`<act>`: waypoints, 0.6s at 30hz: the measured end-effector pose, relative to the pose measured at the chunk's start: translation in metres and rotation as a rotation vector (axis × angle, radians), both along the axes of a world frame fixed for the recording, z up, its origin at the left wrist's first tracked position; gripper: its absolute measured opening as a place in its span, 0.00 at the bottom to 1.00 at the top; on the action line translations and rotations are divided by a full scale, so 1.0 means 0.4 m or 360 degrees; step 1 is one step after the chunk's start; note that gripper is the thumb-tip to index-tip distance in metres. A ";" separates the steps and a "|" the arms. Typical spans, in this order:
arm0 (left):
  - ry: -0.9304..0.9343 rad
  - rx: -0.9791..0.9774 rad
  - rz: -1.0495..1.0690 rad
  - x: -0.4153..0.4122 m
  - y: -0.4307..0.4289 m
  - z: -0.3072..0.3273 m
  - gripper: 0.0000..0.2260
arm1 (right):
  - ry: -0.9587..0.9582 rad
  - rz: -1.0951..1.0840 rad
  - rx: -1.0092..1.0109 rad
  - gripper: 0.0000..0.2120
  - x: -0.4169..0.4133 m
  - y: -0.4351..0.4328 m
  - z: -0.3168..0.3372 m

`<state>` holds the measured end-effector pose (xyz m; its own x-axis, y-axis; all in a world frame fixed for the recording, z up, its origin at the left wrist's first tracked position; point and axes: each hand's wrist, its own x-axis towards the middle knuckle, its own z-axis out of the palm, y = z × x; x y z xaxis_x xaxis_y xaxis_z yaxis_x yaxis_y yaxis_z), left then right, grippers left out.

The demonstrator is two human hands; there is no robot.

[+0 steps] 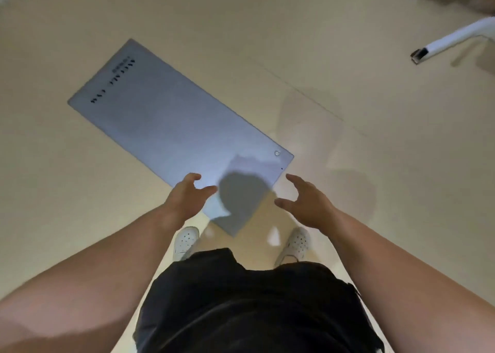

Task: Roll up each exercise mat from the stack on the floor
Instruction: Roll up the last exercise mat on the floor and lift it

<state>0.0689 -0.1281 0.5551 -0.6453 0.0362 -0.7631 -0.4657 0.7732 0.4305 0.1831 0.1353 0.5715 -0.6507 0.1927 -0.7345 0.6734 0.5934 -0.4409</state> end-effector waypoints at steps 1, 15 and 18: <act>-0.0040 -0.0009 0.0136 0.045 0.004 0.007 0.29 | -0.0032 0.0125 -0.0001 0.39 -0.010 0.026 -0.003; -0.0019 0.0125 0.0958 0.421 0.007 -0.070 0.30 | -0.0205 0.0792 -0.0054 0.38 -0.015 0.014 -0.148; -0.0061 0.0133 0.1053 0.436 0.036 -0.150 0.29 | -0.0266 0.0901 -0.0049 0.39 -0.030 0.011 -0.247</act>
